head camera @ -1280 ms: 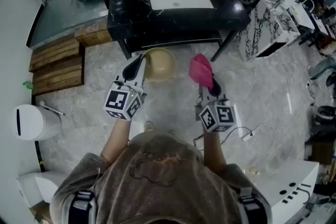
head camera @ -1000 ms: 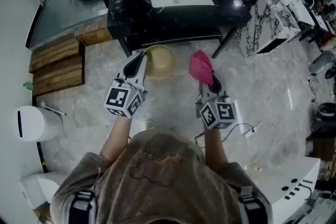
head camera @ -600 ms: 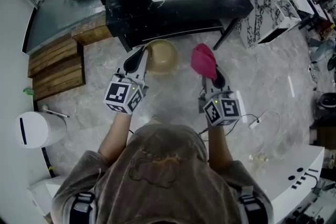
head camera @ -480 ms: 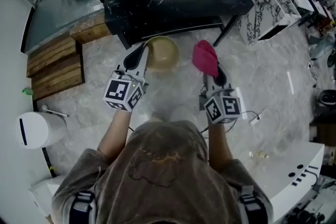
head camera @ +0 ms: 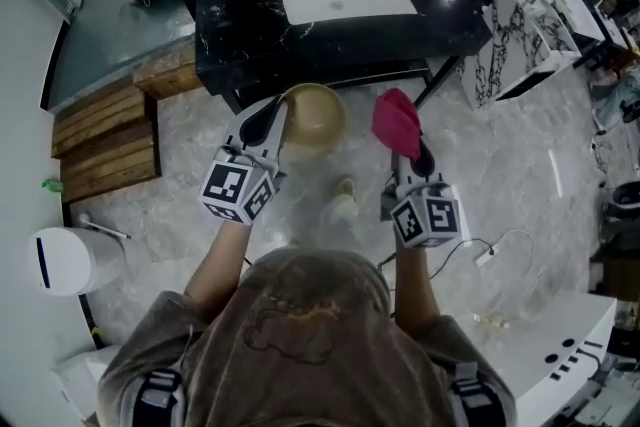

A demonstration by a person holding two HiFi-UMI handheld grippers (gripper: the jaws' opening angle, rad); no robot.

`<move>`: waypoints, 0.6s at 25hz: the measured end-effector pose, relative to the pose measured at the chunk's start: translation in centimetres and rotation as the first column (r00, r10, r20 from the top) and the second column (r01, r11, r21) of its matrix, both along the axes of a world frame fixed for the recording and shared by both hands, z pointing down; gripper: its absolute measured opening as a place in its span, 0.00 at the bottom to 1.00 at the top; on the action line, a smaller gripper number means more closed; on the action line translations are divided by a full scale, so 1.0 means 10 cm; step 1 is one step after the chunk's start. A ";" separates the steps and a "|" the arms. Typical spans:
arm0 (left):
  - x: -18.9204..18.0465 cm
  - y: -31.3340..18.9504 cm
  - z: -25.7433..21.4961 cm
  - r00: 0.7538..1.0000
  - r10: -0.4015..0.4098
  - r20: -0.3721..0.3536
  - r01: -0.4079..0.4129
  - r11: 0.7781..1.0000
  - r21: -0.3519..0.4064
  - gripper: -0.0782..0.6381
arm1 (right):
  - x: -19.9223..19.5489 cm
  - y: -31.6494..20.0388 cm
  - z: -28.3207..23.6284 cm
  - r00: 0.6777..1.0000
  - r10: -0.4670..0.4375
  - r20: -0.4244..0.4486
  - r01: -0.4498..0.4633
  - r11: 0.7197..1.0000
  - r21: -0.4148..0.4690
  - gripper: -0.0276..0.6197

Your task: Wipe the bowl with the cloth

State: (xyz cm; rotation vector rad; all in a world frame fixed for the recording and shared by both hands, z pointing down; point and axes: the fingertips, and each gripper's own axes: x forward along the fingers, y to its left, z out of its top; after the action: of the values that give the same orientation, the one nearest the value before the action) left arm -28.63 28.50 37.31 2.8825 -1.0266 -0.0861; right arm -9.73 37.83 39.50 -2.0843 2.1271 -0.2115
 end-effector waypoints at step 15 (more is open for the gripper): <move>1.01 -1.45 -0.07 0.996 -0.087 -0.013 0.087 0.995 -0.041 0.15 | 1.06 -1.54 -0.02 0.995 -0.090 0.039 0.091 0.996 -0.008 0.11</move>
State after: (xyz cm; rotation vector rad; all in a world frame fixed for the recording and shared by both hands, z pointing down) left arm -18.49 13.98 36.60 2.7969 -1.1376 -0.0911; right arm 0.87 22.46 39.34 -1.9738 2.2038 -0.2713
